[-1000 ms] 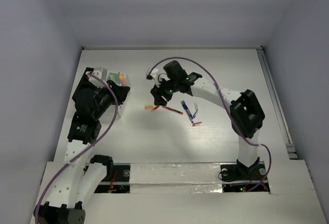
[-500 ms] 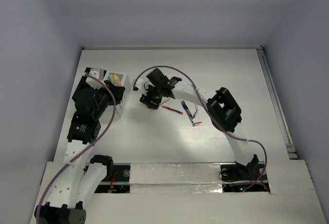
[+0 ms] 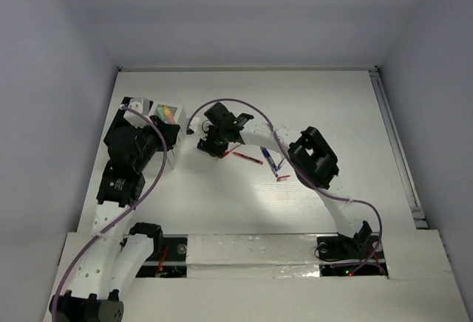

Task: Sort the stationery into containers
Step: Pick up the pen cap from the center of the board.

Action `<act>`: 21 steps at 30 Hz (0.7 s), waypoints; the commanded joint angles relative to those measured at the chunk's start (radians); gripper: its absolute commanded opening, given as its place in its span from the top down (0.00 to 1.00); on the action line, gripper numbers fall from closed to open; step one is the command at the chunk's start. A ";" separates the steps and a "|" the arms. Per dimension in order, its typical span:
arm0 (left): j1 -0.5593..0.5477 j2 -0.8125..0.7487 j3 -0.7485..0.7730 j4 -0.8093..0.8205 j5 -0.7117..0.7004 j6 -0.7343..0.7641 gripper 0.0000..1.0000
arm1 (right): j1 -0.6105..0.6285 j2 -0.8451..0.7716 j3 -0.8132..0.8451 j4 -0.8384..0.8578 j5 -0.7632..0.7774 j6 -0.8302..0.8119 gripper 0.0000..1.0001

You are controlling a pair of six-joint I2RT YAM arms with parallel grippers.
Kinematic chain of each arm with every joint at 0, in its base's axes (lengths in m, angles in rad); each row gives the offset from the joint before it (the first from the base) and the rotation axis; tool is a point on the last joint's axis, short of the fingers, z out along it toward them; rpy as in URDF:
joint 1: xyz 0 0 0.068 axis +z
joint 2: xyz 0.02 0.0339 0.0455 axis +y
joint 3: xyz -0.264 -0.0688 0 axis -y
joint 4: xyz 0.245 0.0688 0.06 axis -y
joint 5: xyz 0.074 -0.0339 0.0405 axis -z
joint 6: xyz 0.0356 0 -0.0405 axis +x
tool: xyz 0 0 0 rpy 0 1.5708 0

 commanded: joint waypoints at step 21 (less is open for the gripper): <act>0.016 -0.005 0.013 0.097 0.161 -0.008 1.00 | -0.056 -0.297 -0.293 0.523 0.069 0.197 1.00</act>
